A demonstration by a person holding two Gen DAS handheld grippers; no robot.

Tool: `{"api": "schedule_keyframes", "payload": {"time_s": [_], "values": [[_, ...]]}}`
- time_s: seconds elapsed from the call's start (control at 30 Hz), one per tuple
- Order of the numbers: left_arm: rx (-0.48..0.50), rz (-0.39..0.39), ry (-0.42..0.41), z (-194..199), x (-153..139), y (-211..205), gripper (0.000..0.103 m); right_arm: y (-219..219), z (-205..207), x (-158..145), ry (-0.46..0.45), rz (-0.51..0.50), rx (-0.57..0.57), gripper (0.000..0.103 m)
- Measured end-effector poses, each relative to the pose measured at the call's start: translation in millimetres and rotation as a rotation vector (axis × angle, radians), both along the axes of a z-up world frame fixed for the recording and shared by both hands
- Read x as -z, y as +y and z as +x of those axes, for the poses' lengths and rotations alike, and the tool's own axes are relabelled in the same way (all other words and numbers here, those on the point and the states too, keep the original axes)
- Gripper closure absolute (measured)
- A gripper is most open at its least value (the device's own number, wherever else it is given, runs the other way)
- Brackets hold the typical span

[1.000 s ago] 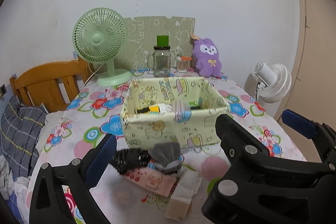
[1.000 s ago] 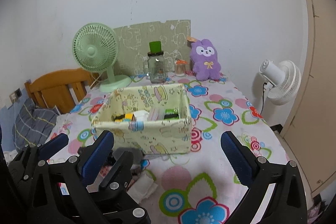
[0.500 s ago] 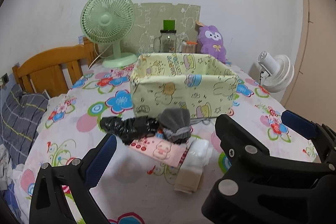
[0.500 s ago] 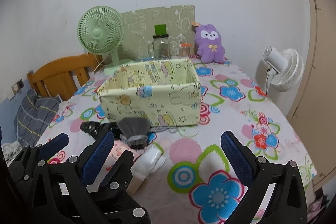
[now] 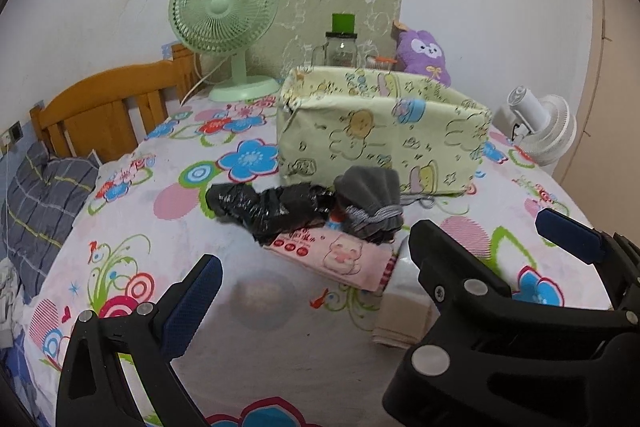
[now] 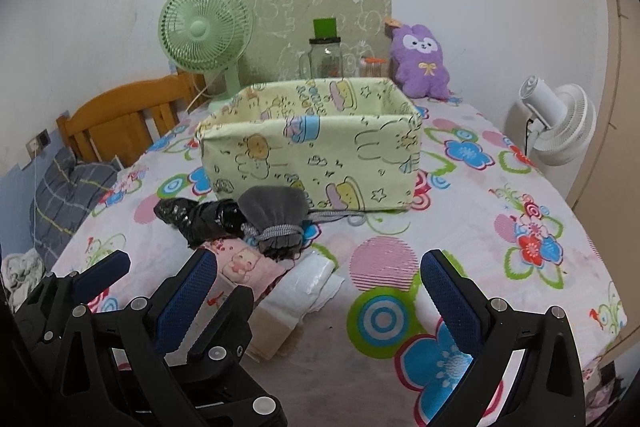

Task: Organize soft objects
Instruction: 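Grasp the white folded pad with the right gripper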

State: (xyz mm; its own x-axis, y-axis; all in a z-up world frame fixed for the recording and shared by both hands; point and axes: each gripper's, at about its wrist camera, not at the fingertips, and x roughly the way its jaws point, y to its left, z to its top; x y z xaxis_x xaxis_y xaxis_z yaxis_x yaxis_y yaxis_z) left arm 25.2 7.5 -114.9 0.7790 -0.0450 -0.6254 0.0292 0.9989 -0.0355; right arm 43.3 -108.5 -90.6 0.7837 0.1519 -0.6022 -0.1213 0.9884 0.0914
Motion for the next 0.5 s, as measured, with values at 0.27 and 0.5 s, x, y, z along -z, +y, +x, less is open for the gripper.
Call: {"api": "schedule_keyframes", "payload": {"time_s": [0.27, 0.5], "values": [[-0.029, 0.001, 0.051, 12, 13, 11, 0.000, 8, 17, 16, 0.062, -0.017, 0.014, 0.000], [-0.047, 0.009, 0.094, 22, 25, 16, 0.001, 13, 28, 28, 0.114, -0.016, 0.004, 0.008]]}}
